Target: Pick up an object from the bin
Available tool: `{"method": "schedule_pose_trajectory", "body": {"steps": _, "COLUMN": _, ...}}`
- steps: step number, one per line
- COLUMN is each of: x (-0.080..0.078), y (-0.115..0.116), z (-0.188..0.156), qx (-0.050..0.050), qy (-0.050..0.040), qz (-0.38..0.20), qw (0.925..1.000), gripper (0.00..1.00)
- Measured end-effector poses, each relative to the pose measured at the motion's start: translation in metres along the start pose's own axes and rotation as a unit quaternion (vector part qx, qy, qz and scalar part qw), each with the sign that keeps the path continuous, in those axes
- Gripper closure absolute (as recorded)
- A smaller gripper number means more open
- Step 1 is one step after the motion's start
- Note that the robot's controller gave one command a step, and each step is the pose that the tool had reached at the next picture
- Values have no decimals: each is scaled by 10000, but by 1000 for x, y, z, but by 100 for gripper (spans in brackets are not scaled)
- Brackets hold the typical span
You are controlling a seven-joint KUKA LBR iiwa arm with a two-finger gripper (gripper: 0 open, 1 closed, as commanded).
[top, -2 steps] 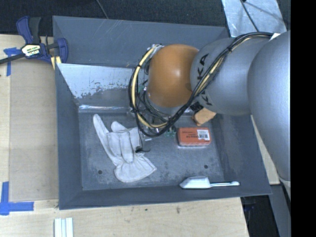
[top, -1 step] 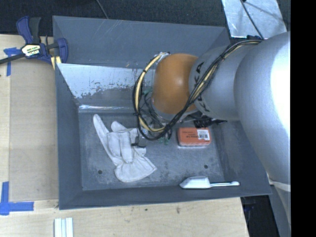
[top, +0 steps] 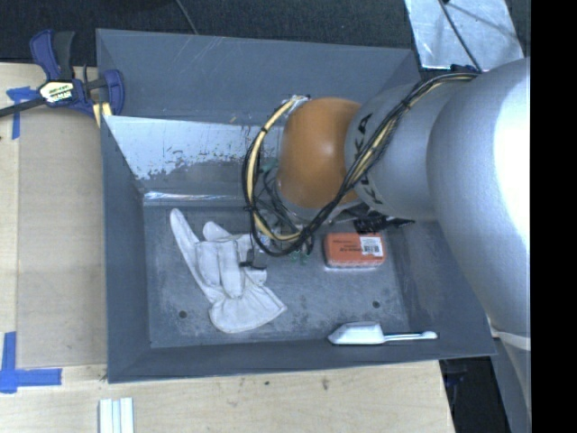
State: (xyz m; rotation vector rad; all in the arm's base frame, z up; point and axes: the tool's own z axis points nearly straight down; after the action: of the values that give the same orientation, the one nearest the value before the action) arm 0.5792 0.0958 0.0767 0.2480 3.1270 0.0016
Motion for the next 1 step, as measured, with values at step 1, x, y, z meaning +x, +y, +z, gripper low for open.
{"method": "schedule_pose_trajectory", "body": {"steps": 1, "x": 7, "y": 6, "z": -39, "qx": 17, "qy": 55, "qz": -53, "qw": 10000, "gripper": 100}}
